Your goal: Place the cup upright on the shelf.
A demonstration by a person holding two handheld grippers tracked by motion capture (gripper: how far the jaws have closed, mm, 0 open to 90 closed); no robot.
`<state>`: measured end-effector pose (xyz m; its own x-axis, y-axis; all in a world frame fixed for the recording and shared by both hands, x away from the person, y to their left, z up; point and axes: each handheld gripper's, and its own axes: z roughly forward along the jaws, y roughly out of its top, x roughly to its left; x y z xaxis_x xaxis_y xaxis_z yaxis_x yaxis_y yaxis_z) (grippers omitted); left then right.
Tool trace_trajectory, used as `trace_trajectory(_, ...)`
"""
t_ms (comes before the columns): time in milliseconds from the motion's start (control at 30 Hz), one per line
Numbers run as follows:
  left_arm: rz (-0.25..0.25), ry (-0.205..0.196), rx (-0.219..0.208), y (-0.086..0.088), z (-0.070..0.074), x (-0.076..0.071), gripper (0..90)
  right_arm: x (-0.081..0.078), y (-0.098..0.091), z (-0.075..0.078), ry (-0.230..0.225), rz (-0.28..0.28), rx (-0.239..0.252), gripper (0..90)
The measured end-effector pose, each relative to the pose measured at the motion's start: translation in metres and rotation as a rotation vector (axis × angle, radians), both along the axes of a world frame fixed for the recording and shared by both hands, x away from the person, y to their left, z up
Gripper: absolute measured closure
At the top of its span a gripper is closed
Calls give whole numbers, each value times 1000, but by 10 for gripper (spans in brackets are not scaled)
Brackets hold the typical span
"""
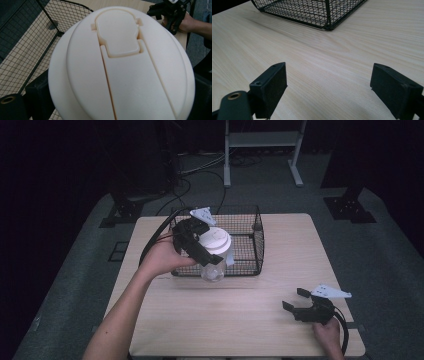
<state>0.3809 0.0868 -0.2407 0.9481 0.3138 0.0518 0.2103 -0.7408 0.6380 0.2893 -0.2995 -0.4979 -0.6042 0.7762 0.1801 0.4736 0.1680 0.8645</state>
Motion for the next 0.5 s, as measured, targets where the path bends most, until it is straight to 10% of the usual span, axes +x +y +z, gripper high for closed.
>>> trace_trajectory(500,37,-15,-12,-4,16,26,51,0,0,0,-2,3,-1,129)
